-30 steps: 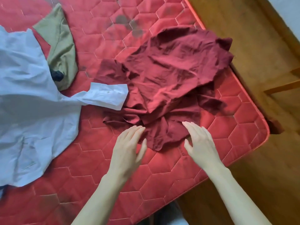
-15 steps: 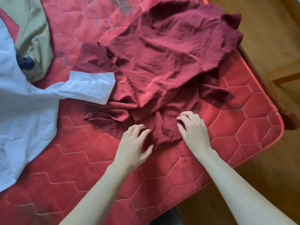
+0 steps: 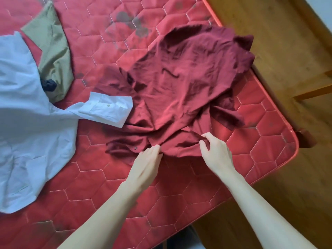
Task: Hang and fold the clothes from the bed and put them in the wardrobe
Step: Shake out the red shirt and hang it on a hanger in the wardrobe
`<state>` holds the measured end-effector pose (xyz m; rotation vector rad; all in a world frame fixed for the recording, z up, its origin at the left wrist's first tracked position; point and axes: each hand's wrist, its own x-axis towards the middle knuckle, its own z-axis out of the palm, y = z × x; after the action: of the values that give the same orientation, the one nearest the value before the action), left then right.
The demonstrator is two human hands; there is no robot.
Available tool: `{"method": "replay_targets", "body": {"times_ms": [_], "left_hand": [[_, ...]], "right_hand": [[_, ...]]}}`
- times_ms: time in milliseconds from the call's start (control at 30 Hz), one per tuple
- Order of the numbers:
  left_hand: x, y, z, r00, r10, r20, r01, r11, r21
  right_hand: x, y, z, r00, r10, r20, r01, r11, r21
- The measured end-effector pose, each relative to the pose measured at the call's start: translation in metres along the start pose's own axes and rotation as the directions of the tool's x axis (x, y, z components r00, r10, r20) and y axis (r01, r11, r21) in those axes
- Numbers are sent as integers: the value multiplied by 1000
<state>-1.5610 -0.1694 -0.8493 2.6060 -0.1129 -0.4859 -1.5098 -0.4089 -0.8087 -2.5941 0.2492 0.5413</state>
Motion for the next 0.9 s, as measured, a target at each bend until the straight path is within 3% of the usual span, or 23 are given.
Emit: {"method": "replay_targets", "body": {"times_ms": [133,300,467,667,900], "left_hand": [[-17,31,-75,989,-95,111,103,992,-71],[-30,77,-191,995,91,29,-90,995,-33],[-34,117,-308,974,212,81,-219,973,80],[-45,183,-436,968,203,-148,-198,979,43],[-57,263,-549,917,233,-323,-257,966,-33]], "right_hand": [[-28,-26,-61,1000,-13,5,13,1000,-8],[-57,-69,-152,992,-64,-108,63,998,-13],[-83,-121,-271,976,-125,-177,121,992,-30],[-113,-184,-414,950,-291,-111,296,955,28],[-131,-233,-523,860,-447,-246,414,893,-177]]}}
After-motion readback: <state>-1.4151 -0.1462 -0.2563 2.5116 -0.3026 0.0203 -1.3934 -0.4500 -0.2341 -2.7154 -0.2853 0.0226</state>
